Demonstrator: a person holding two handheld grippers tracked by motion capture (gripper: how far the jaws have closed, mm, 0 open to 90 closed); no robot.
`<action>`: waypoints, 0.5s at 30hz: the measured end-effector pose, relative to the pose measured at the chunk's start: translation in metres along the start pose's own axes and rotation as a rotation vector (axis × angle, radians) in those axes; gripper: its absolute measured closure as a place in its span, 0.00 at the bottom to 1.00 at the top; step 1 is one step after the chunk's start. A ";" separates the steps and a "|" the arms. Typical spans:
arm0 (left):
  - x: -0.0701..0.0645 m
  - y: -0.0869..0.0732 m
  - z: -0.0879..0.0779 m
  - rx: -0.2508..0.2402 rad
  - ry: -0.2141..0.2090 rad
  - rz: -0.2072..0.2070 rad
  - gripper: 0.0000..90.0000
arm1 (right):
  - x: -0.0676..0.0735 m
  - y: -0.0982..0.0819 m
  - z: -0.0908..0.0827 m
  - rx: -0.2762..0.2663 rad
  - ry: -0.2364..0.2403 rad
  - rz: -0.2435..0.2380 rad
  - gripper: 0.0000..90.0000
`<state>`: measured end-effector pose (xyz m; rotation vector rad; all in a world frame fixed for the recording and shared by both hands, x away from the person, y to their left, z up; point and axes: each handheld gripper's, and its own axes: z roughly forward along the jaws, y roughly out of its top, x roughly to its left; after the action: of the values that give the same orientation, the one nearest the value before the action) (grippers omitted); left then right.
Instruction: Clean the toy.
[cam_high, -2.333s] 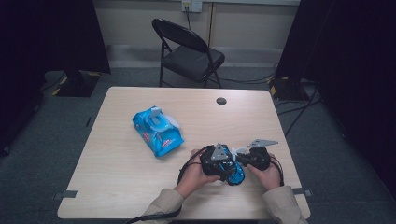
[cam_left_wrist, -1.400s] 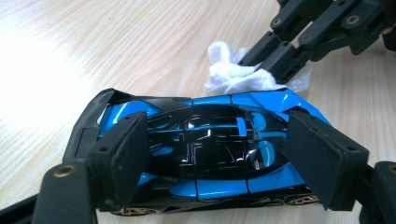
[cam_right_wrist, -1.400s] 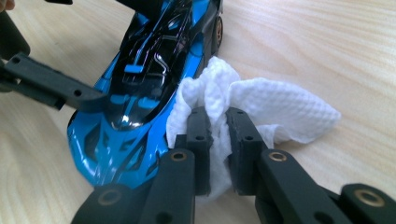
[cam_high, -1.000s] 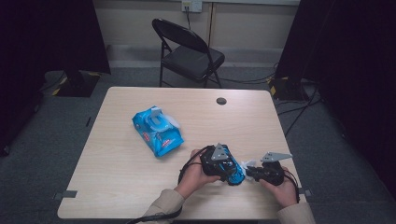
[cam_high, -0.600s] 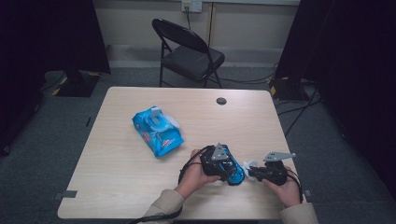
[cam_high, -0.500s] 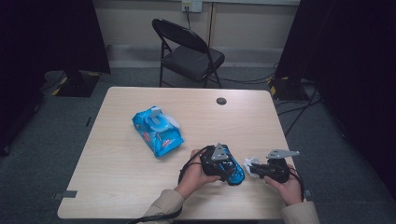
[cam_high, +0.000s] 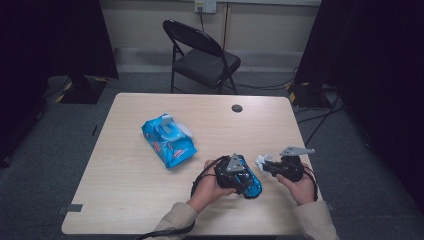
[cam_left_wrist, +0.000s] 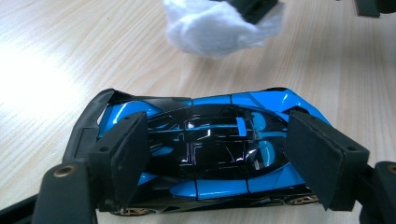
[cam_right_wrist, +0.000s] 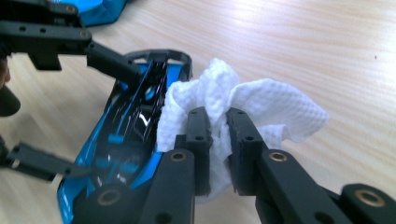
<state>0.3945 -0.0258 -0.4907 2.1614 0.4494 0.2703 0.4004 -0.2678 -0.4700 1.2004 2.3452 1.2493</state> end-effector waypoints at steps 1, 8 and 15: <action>0.000 0.000 0.000 -0.001 0.001 0.000 0.24 | 0.000 0.001 0.001 0.001 -0.001 0.000 0.90; 0.000 0.000 0.000 0.001 -0.002 0.002 0.24 | -0.002 0.010 0.012 -0.006 -0.009 0.004 0.90; 0.001 0.000 0.000 -0.001 -0.006 0.004 0.24 | -0.004 0.016 0.022 -0.015 -0.041 0.006 0.89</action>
<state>0.3951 -0.0255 -0.4908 2.1614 0.4415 0.2666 0.4241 -0.2530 -0.4719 1.2170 2.3014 1.2301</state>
